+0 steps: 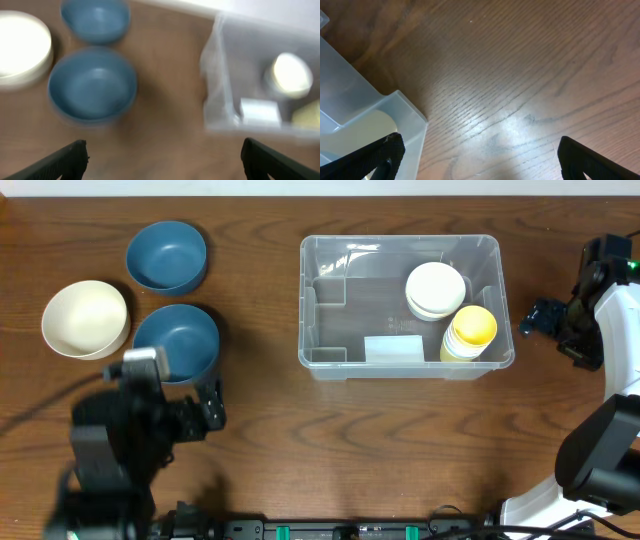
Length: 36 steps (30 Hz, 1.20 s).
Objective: Pack container
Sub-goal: 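Move the left gripper to the front blue bowl and grasp its rim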
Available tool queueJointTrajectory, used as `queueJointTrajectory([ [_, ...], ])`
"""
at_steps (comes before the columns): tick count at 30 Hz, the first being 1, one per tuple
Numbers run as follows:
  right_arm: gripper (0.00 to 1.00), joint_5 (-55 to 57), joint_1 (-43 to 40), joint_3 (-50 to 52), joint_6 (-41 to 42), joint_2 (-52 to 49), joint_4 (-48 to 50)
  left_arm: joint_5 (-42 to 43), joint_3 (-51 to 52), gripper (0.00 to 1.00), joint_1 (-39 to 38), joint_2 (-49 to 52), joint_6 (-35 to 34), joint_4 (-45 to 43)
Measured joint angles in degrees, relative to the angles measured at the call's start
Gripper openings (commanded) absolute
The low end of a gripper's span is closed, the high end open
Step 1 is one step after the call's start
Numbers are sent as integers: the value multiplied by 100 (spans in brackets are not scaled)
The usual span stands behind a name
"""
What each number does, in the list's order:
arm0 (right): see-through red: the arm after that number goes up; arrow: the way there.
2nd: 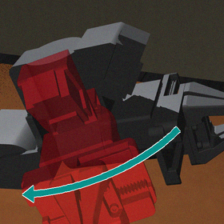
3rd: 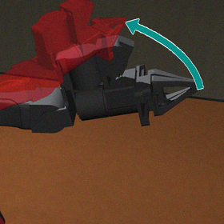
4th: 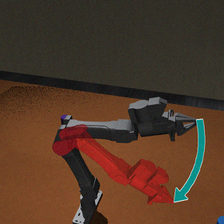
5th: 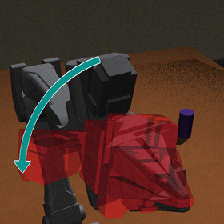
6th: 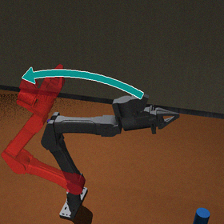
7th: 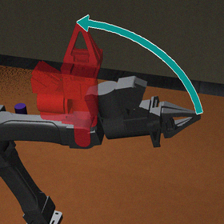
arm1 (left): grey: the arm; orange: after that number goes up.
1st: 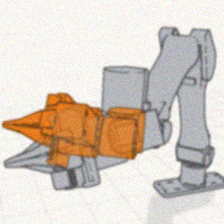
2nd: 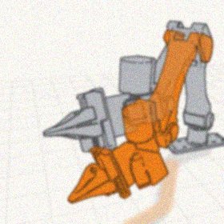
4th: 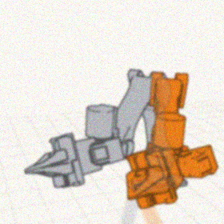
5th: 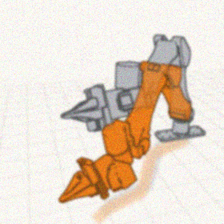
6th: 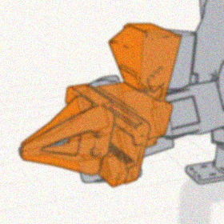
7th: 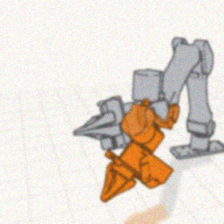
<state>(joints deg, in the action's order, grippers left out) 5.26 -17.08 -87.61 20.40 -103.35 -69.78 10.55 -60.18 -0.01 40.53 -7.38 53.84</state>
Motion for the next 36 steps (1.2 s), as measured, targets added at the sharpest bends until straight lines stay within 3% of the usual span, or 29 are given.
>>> queueJointTrajectory([
  [7,99,-9,0,4,0,0,-2,2,-2039,98,0,2006,791,1349],
  [28,99,-9,0,4,0,0,-2,-146,-2116,100,0,5381,1196,551],
  [30,99,-9,0,4,0,0,-2,-199,-2116,74,0,5567,1176,411],
  [32,99,-9,0,4,0,0,-2,-236,-2116,58,0,5729,1198,254],
  [36,99,-9,0,4,0,0,-2,-297,-2116,57,0,6035,1231,33],
])
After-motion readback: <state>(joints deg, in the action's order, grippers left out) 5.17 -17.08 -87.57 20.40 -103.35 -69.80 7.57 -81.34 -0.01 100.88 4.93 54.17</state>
